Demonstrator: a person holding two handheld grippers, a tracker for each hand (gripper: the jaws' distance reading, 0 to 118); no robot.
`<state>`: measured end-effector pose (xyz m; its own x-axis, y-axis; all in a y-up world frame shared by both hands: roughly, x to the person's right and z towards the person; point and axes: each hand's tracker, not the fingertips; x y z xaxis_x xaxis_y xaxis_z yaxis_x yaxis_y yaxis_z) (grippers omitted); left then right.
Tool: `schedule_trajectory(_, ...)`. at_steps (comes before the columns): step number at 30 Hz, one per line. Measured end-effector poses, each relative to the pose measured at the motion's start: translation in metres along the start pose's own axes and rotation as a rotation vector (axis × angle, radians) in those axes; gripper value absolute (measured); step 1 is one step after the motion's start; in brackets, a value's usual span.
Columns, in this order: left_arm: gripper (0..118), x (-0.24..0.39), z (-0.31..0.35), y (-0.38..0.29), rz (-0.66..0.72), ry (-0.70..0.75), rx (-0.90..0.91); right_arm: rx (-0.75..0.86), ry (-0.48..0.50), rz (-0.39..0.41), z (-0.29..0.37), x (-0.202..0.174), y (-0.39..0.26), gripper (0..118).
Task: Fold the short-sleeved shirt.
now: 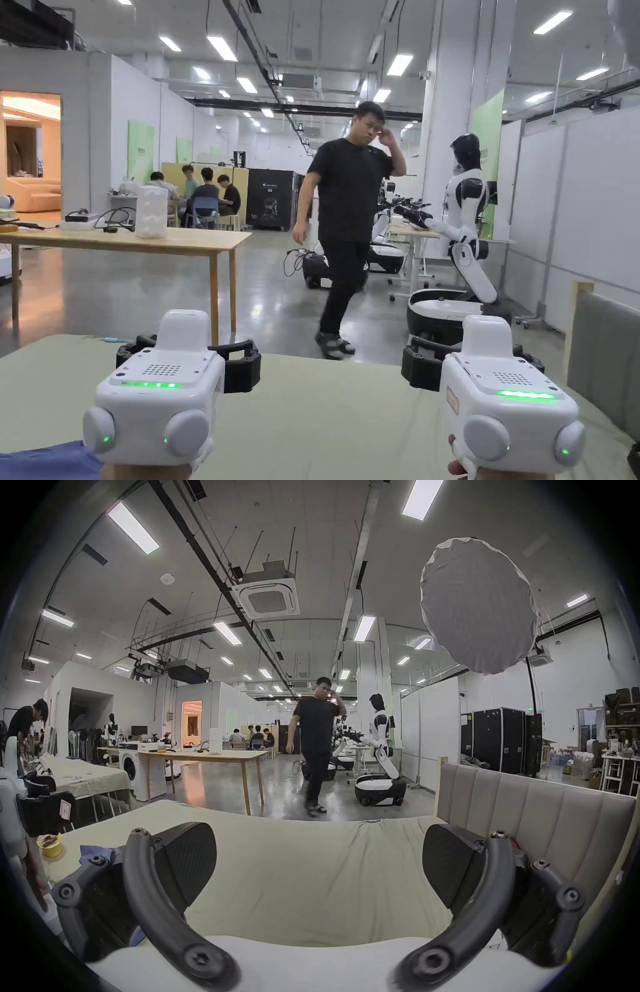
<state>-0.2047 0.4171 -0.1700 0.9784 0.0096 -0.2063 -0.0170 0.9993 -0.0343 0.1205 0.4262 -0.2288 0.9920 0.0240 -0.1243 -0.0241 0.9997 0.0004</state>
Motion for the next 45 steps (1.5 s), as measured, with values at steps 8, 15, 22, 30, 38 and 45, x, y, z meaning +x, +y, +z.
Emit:
schedule_trajectory(8,118,-0.006,0.002,0.001,0.079,-0.027,-0.005,0.002,0.006,-0.012,0.003,0.002,0.003,118)
schedule_trajectory(15,118,0.007,0.004,0.005,-0.347,0.056,0.063,0.037,-0.002,0.292,0.004,-0.01,0.007,118)
schedule_trajectory(22,118,0.049,-0.003,-0.065,-1.701,0.142,0.235,0.172,0.069,1.676,0.006,-0.055,-0.069,118)
schedule_trajectory(30,118,0.032,0.0,-0.073,-1.221,-0.018,0.036,0.052,0.091,1.425,0.01,-0.037,-0.077,118)
schedule_trajectory(38,118,0.005,0.033,0.009,-0.236,-0.056,0.089,-0.094,0.096,0.303,0.005,-0.008,-0.007,118)
schedule_trajectory(45,118,0.016,0.035,-0.013,-0.164,-0.1,-0.004,-0.082,0.091,0.147,0.017,-0.024,-0.03,118)
